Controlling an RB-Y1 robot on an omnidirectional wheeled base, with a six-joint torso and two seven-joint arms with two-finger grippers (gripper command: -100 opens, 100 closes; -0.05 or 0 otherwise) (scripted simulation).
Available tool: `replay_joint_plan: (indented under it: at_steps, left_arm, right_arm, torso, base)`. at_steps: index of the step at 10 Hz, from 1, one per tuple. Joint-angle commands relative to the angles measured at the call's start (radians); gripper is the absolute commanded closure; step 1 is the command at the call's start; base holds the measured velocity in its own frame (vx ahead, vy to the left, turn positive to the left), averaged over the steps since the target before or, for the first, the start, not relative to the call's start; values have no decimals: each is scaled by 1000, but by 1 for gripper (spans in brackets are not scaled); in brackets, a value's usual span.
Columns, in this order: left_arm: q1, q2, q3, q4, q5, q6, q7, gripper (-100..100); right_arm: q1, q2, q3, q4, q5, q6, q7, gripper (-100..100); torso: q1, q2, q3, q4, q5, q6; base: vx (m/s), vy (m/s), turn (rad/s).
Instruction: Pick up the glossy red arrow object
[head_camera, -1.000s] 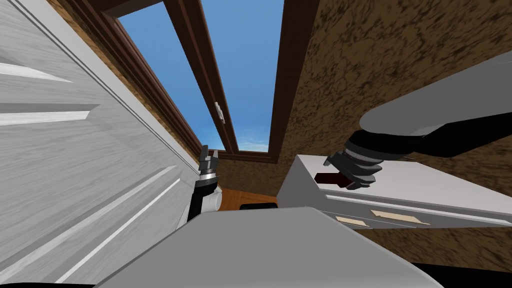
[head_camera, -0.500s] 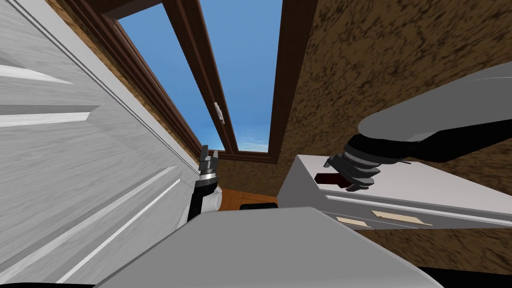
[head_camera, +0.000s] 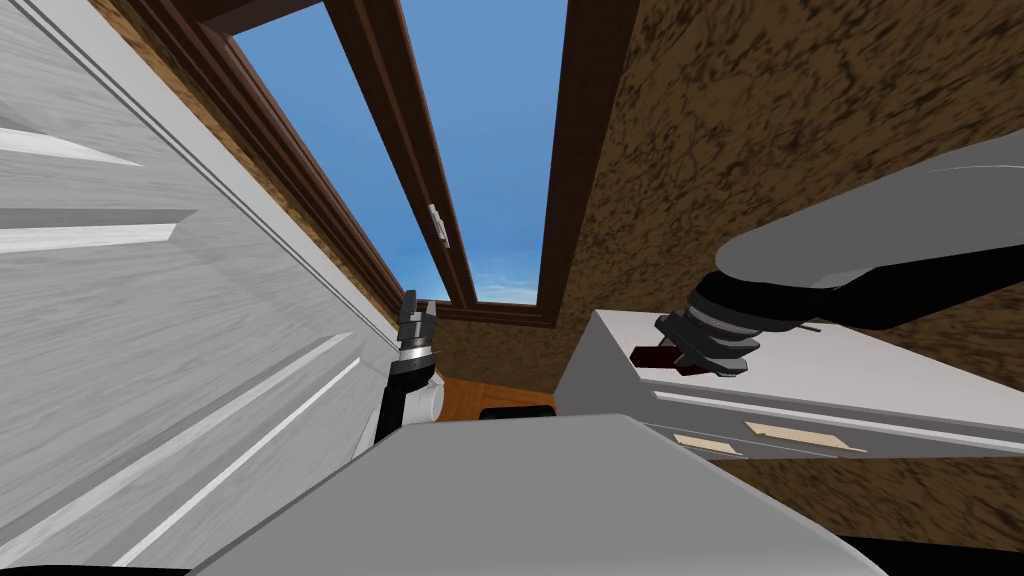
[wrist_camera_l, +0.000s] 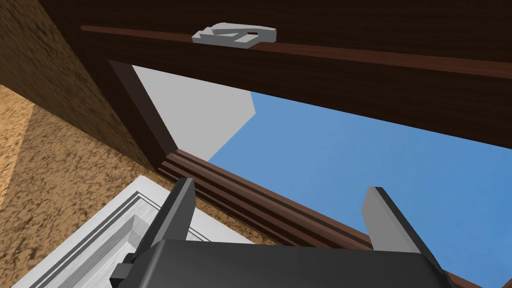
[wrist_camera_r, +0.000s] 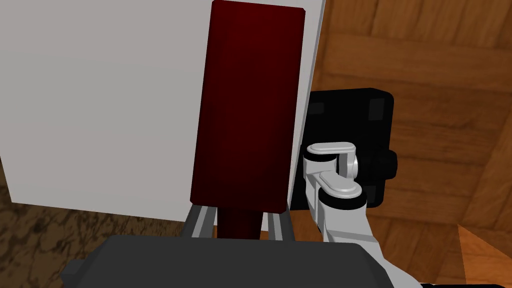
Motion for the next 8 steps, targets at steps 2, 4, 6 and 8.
replay_joint_plan:
  at_steps: [2, 4, 6, 8]
  left_arm:
    - [0, 0, 0, 0, 0, 0, 0, 0]
    - [0, 0, 0, 0, 0, 0, 0, 0]
    - [0, 0, 0, 0, 0, 0, 0, 0]
    - [0, 0, 0, 0, 0, 0, 0, 0]
  right_arm:
    - [0, 0, 0, 0, 0, 0, 0, 100]
    - [-20, -6, -12, 9, -16, -29, 4, 100]
    - [-52, -15, -22, 17, -38, -69, 8, 100]
    - [-46, -12, -18, 16, -32, -60, 9, 0]
  torso:
    - [0, 0, 0, 0, 0, 0]
    - [0, 0, 0, 0, 0, 0]
    - [0, 1, 1, 1, 0, 0]
    - [0, 1, 1, 1, 0, 0]
  base:
    - [0, 0, 0]
    - [-4, -3, -1]
    - [-13, -18, -2]
    - [-3, -4, 1]
